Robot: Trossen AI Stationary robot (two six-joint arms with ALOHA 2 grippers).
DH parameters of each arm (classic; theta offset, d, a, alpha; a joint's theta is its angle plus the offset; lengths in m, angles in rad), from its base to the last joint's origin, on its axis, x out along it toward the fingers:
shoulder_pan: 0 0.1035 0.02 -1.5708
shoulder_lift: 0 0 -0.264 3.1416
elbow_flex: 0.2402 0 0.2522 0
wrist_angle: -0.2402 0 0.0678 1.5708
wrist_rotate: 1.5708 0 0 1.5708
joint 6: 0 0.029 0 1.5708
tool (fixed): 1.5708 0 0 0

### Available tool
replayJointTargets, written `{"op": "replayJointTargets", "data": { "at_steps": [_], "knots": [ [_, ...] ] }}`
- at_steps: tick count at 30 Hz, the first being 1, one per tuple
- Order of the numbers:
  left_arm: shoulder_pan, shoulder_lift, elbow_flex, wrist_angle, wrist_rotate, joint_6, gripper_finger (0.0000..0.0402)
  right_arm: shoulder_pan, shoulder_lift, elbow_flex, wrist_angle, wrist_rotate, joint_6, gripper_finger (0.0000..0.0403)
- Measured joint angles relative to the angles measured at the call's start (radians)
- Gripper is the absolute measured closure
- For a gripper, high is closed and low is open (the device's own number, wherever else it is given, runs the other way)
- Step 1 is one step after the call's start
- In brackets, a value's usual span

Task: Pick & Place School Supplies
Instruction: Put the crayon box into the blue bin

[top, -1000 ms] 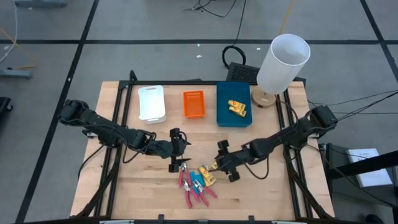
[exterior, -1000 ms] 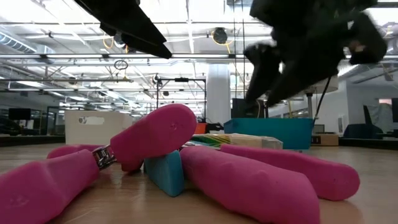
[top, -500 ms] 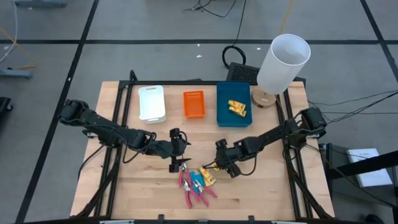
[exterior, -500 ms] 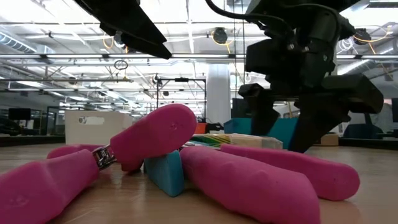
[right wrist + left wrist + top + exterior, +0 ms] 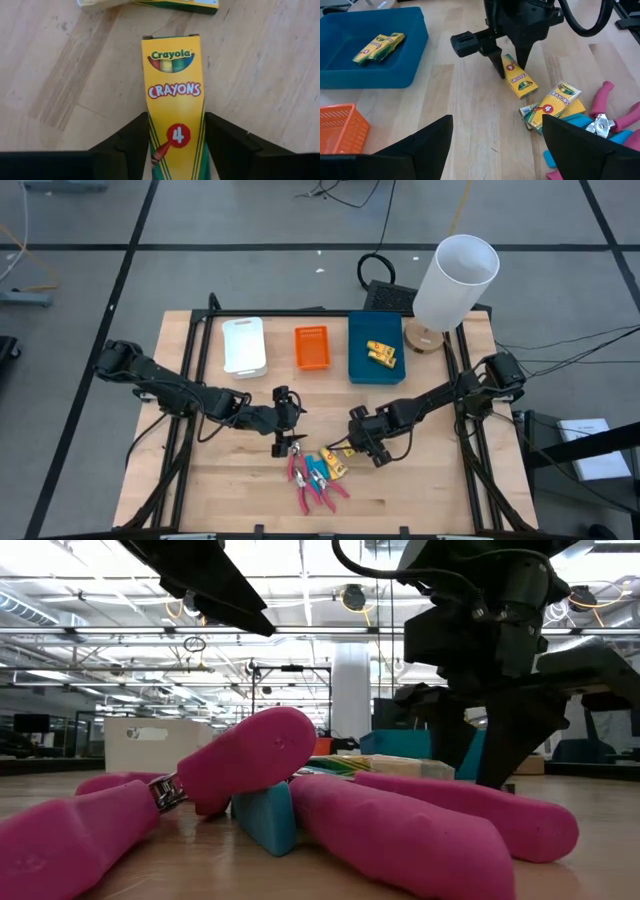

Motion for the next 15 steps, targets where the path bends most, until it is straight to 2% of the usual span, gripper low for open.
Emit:
{"op": "replayJointTargets", "data": {
  "at_steps": [5, 15],
  "knots": [
    [0.000, 0.000, 0.000, 0.001, 0.000, 0.000, 0.0092, 0.001, 0.000, 0.000, -0.001, 0.003, 0.016, 0.0260],
    [0.000, 0.000, 0.000, 0.001, 0.000, 0.003, 0.0092, 0.003, -0.068, -0.004, 0.017, 0.010, 0.035, 0.0258]
  ]
}}
